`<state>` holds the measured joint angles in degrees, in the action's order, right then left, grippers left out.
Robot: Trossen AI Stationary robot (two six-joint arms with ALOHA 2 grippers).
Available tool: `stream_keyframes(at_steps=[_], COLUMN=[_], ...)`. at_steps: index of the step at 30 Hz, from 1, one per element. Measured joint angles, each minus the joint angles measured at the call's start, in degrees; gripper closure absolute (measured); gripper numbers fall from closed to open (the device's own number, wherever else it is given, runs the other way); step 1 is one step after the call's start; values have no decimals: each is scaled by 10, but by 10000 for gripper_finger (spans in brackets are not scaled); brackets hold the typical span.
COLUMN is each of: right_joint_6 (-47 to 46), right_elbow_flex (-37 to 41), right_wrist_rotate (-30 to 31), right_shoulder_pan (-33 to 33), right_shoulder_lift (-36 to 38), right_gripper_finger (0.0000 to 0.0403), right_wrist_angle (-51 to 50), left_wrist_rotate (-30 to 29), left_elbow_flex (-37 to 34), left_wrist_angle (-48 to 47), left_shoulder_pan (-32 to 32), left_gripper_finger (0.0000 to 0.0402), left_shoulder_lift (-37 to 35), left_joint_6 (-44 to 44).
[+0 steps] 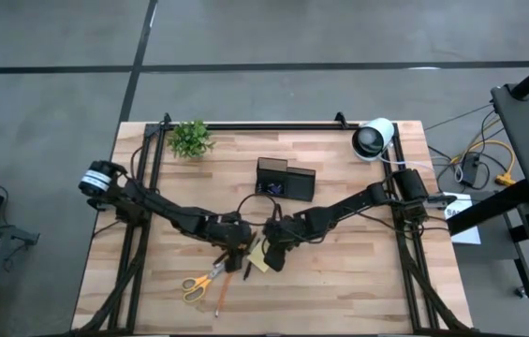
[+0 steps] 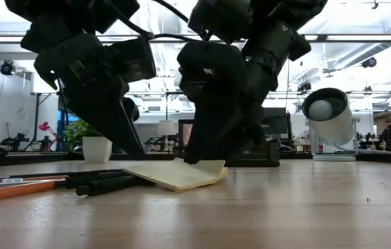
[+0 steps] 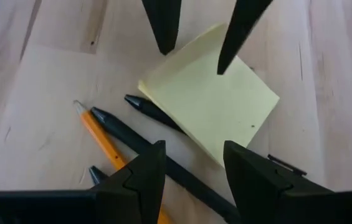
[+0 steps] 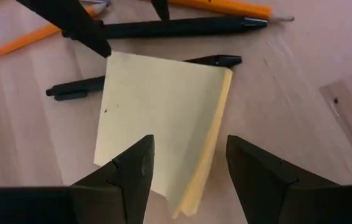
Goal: Pick and place office supplies into organizer
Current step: Put the yellow sticky notes into the black desk organizer
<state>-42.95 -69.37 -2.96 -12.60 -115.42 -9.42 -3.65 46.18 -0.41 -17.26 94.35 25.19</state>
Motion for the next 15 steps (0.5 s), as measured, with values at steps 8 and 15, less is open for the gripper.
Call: stream_keyframes(at_steps=[8,15], right_joint_6=[-3,15], right_elbow_flex=[24,40], right_wrist_rotate=[-2,-2], right_shoulder_pan=[0,0], right_shoulder_lift=[0,2], right_gripper_finger=[218,267], right_wrist_angle=[46,55], left_wrist_rotate=[-20,-29], left_elbow_flex=[4,3], left_wrist_angle=[34,32], left_shoulder_pan=[1,5], left_gripper_finger=[256,256], left_shoulder_lift=[11,12], left_joint_6=[0,-1])
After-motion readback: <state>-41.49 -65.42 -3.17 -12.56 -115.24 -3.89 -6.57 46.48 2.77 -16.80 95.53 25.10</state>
